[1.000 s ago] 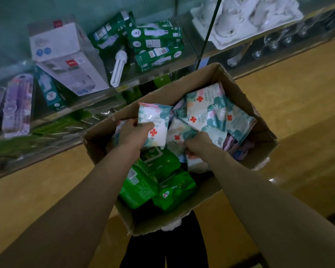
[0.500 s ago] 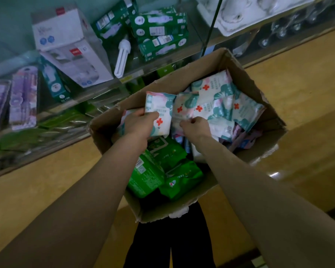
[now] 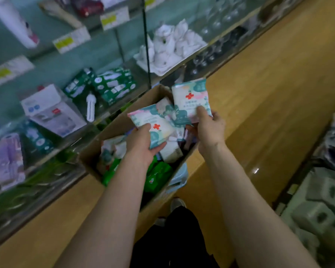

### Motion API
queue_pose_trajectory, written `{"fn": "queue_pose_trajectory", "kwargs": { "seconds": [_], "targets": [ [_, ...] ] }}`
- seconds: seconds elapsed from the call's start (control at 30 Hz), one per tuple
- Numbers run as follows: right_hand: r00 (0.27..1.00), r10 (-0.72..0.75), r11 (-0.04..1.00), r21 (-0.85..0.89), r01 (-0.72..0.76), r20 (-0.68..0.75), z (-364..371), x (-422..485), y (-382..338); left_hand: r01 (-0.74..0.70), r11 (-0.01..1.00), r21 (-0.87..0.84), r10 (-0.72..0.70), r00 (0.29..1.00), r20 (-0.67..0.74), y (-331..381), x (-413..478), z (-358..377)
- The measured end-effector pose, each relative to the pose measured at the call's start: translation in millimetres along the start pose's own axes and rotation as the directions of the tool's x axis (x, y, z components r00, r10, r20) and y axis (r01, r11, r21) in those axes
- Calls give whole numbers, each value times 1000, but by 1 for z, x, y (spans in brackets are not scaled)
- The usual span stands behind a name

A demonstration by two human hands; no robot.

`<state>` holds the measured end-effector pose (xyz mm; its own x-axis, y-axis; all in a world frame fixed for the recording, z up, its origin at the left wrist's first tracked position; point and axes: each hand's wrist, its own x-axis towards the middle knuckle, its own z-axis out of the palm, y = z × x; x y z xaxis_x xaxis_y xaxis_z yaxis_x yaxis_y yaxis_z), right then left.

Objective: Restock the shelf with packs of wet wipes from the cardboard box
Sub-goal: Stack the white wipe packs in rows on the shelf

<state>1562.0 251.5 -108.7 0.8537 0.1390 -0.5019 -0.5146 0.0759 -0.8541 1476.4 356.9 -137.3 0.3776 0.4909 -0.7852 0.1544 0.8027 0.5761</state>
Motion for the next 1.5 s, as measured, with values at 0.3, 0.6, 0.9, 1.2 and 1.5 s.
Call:
{"fn": "queue_pose_trajectory", "kwargs": {
  "seconds": [0.3,0.6,0.9,1.2,1.5],
  "targets": [
    [980,-103,957,253,144,-169,-91,-78,-61,31,995,100,-66,924,375,-26,-107,88],
    [865,-226,882,283,376,-447,-212,-103,-121,-40,973,226,-120,751,649,-89,-204,192],
    [717,-331,809,207,550,-613,-368,-123,-177,-23,941,337,-285,479,830,-190,-293,308],
    [534,-293,761,144,633,-793,-500,-175,-192,-7,839,543,-522,271,809,-302,-381,369],
    [309,-210,815,9,580,-928,-594,-225,-195,-84,614,785,-770,155,618,-387,-449,404]
  ]
}}
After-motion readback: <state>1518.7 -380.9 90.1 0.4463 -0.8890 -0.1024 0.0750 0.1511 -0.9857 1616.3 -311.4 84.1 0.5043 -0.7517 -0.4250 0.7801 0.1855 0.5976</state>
